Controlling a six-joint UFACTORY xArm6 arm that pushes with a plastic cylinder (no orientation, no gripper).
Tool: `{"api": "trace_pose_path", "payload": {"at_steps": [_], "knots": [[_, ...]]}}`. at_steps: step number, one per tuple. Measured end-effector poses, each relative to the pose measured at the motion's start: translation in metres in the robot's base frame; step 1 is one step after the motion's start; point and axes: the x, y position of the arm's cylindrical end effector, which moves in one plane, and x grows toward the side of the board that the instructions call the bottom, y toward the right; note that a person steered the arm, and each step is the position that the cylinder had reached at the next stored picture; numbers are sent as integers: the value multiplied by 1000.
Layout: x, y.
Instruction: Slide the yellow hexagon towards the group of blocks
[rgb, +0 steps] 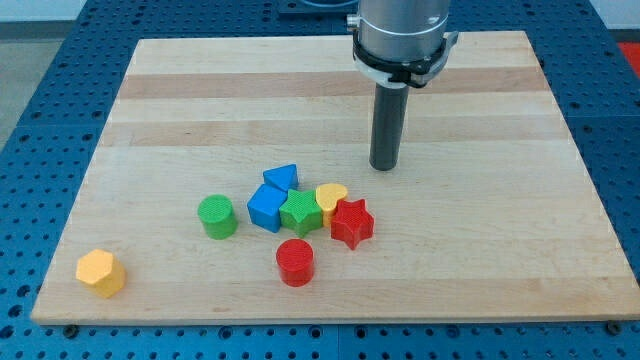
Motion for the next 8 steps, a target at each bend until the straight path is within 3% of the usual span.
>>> {"api": "trace_pose_path", "payload": {"at_steps": [1,3,5,6,7,8], "knots": [[-16,-40],[-27,-213],[19,-361],[41,-362],[123,-361],[144,-361]]}}
